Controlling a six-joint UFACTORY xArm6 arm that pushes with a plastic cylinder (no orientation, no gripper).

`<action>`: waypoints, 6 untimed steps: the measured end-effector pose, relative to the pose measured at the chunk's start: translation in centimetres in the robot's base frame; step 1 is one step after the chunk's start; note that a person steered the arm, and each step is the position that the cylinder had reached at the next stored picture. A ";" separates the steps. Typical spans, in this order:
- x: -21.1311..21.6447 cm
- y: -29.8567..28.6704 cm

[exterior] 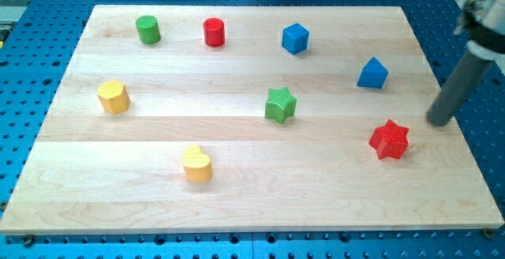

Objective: Place the red star at the bottom right corner

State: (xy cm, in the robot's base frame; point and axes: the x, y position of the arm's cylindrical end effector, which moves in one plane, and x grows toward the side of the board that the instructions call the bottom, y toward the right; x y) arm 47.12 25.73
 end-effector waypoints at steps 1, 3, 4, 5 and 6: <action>1.6 -2.7; 1.0 -9.0; 2.5 -12.0; 3.6 -10.2; 5.5 -7.6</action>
